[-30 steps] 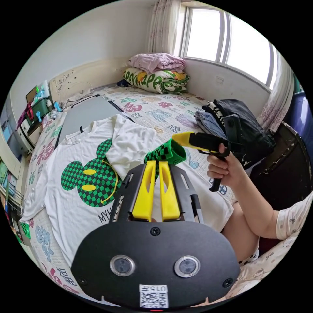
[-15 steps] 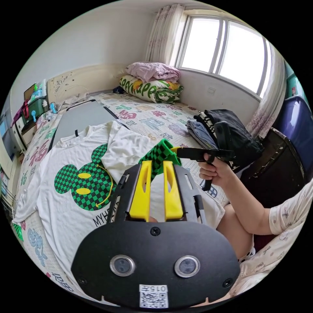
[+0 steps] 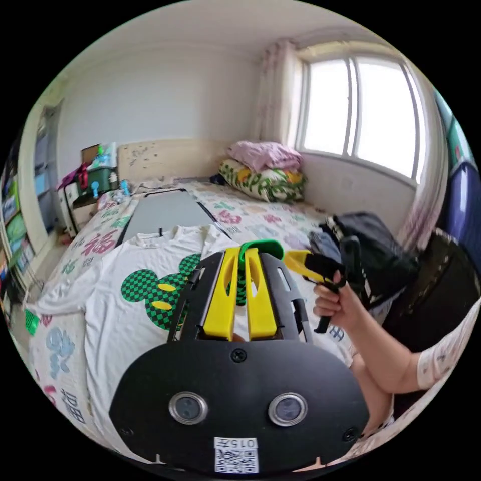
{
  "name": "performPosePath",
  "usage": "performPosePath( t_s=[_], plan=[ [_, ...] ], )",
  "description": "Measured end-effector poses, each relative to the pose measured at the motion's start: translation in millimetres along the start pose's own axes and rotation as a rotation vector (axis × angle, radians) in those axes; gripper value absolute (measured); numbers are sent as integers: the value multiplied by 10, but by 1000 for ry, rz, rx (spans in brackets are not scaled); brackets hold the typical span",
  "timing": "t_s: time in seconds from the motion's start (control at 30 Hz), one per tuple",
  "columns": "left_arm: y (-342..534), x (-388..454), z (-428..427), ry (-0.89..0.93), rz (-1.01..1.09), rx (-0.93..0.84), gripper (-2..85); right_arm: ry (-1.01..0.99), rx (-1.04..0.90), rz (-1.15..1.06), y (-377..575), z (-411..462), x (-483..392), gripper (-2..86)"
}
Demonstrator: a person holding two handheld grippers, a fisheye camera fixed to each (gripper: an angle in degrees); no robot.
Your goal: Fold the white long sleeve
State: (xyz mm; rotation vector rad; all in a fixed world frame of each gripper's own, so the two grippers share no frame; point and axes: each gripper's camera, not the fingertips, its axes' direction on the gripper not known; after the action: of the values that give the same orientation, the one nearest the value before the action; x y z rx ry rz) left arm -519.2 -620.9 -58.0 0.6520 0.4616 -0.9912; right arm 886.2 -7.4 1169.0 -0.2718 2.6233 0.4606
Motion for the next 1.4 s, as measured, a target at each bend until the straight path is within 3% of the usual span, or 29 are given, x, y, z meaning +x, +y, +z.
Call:
performPosePath(
  t_s=[0.13,0.3,0.63,0.8,0.87,0.97,1.1,1.23,1.4],
  plan=[
    [399,-784,-758,-47,-200,106,-2,165,-23,7,-201,168,115,88],
    [1740,-1563,-1435,-158,-374,44,-3,190,-37,43,-491,463,350,89],
    [3645,-1820,-1868,-265,-326,-248,2,348,-78,167,-1128,988,1098,94],
    [3816,-2199,-2188,-411,-333,-262,48,432,-122,245,-1451,1303,1531,116],
    [3581,-2355,-2151,-366,-307,-206,60,457,-137,271,-1677,1483,1734,130],
    [2947,-2554,-1522,-186,-219,-180,69,495,-145,299,-1990,1698,1971,135],
    [2047,-2681,100,27,-125,-176,81,553,-128,395,-2245,1820,2476,132],
    [1406,-2497,2058,116,-73,-298,86,474,-91,486,-2498,1798,3113,119],
    [1310,-2325,3779,97,-133,-384,103,471,-115,472,-2588,1800,3536,80]
  ],
)
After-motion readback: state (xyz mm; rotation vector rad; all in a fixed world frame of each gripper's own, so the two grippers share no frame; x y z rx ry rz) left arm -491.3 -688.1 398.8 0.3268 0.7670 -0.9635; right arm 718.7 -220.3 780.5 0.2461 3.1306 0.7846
